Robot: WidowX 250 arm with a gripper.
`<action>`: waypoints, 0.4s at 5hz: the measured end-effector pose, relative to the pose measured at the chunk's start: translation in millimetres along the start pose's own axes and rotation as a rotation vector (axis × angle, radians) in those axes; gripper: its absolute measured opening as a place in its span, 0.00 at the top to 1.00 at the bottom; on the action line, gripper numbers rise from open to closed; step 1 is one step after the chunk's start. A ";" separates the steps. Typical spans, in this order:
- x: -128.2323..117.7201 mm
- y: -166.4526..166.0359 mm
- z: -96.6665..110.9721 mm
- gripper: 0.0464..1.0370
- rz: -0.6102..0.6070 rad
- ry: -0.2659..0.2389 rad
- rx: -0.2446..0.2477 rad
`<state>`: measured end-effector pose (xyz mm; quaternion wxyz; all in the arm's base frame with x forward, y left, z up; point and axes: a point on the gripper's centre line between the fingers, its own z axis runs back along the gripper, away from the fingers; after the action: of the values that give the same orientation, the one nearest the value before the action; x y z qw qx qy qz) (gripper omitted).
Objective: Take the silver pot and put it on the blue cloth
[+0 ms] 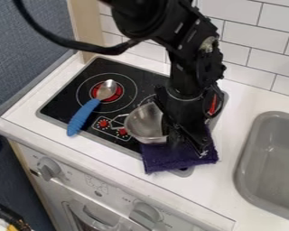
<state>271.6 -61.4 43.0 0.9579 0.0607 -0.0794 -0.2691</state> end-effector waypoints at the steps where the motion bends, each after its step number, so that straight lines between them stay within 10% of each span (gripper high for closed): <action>1: 5.1 -0.2 -4.5 0.96 -0.017 -0.013 0.010; 2: 5.6 -1.5 -8.3 0.79 -0.013 -0.006 0.003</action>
<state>277.2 -65.0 35.3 0.9558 0.0617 -0.0822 -0.2754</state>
